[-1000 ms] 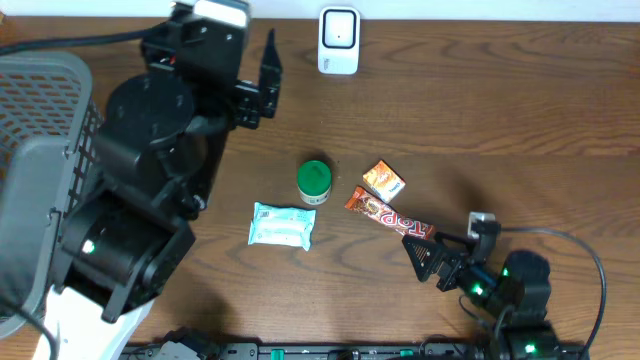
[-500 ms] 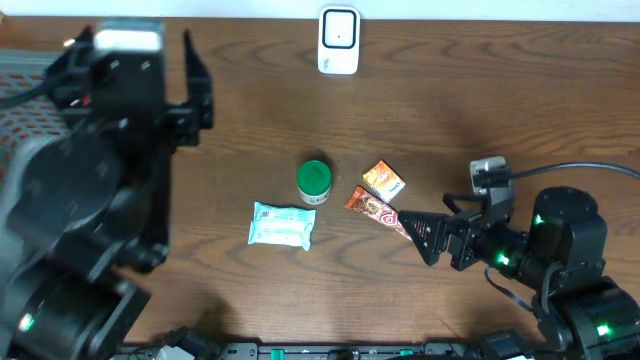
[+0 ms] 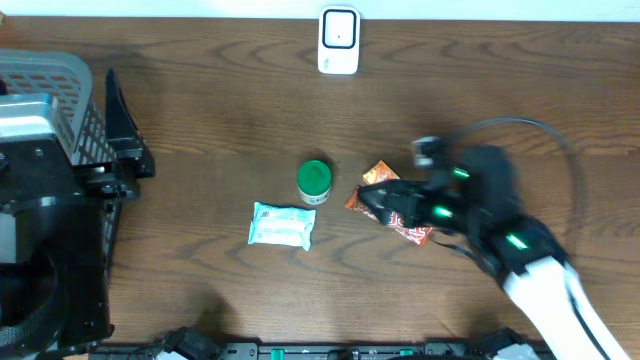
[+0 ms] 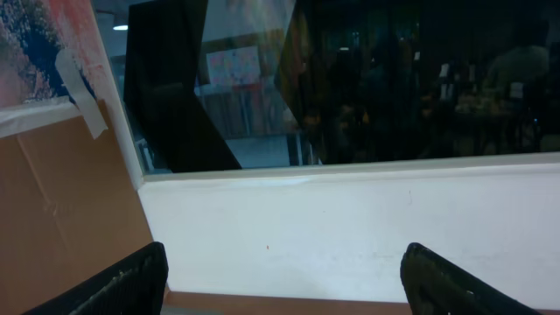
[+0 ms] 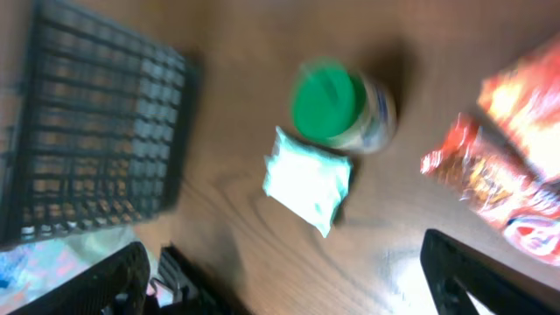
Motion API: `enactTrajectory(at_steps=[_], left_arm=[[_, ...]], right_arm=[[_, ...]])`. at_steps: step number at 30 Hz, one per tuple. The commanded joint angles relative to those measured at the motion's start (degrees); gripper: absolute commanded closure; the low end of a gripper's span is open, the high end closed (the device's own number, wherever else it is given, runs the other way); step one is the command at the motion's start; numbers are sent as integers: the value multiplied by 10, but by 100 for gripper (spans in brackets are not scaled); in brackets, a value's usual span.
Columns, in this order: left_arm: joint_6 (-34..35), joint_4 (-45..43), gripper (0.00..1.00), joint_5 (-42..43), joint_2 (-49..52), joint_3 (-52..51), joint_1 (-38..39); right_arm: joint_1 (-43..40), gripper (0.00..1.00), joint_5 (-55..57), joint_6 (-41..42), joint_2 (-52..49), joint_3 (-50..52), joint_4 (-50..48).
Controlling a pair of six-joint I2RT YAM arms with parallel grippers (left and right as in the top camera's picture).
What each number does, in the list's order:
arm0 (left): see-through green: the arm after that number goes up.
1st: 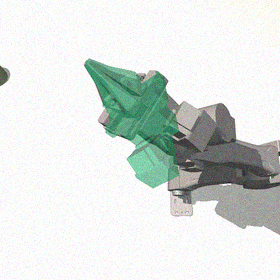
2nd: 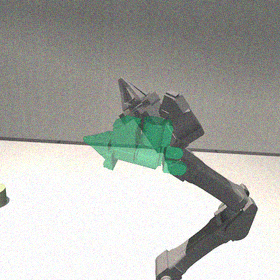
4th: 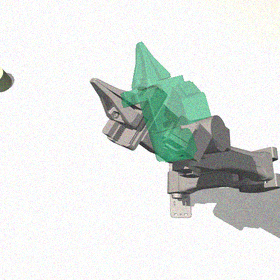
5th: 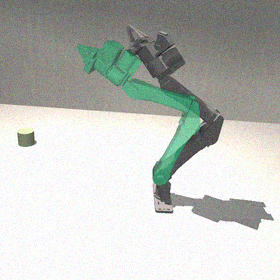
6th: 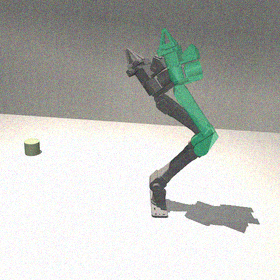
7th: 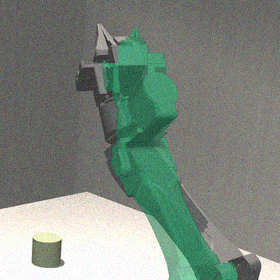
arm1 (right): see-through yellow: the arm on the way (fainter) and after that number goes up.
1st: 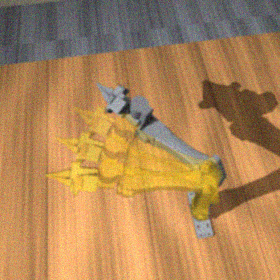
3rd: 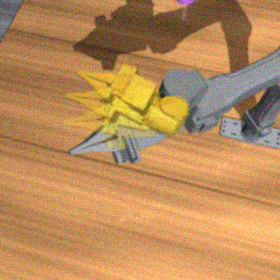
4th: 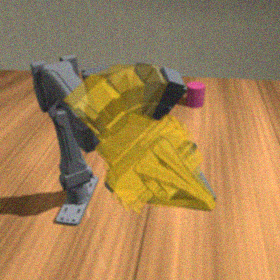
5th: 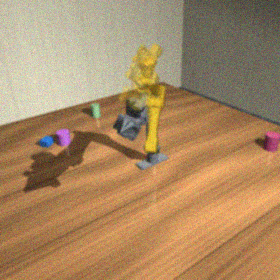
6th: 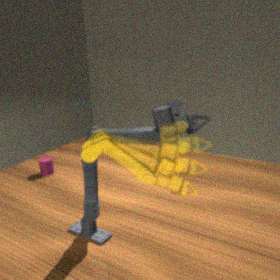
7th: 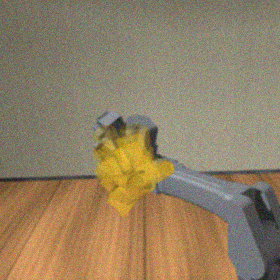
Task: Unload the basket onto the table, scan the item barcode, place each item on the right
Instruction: 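Retract the left arm to the basket and reach the right gripper forward, then grasp the mint-green wipes pack with the right gripper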
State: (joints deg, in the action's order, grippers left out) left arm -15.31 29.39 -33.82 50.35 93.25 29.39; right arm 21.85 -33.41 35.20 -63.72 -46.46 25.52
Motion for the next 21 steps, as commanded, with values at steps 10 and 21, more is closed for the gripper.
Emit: enactTrajectory(at_steps=[10, 21], left_arm=[[-9, -1, 15, -9, 1, 4, -2], [-9, 1, 15, -9, 0, 4, -2]], right_arm=[[115, 1, -25, 182, -293, 16, -191], [187, 1, 94, 262, -380, 16, -259]])
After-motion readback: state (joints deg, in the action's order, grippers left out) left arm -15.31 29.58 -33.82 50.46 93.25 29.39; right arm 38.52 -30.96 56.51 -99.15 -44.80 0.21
